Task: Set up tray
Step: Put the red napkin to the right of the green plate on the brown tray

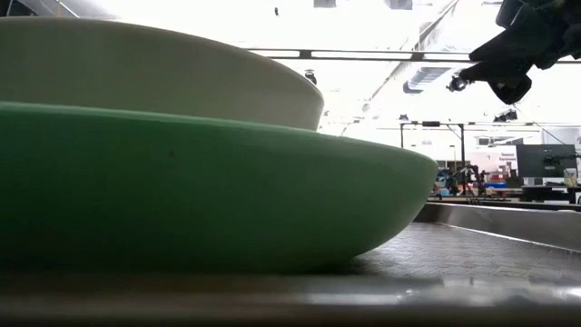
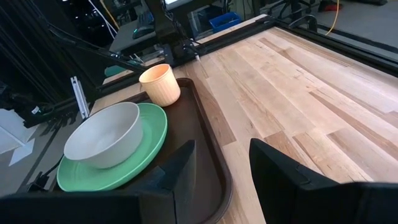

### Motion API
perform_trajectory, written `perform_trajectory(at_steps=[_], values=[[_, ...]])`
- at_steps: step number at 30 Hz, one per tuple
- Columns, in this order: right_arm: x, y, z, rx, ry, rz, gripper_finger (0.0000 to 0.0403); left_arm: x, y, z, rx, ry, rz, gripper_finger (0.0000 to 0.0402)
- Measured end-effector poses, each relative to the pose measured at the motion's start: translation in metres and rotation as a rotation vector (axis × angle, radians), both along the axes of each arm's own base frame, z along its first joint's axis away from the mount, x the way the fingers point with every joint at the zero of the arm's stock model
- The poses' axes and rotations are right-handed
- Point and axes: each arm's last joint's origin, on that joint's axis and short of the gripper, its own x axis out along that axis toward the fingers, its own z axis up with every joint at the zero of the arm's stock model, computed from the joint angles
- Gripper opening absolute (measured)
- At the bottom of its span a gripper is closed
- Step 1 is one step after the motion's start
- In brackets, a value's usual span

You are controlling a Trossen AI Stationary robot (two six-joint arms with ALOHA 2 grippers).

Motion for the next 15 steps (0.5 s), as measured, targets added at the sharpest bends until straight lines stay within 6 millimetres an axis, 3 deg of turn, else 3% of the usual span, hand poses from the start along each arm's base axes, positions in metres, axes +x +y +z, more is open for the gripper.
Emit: perform_trajectory(at_steps=[7,15], values=[[0.000,0.000,0.000,-0.001,0.000,0.000,0.0129,-0.022,0.006,0.013,0.004,-0.040,-0.009,0.0074],[0.000,0.000,0.000,-0.001,0.000,0.000,0.0129,-0.044,0.013,0.006,-0.004,-0.013,0.051,0.0074]])
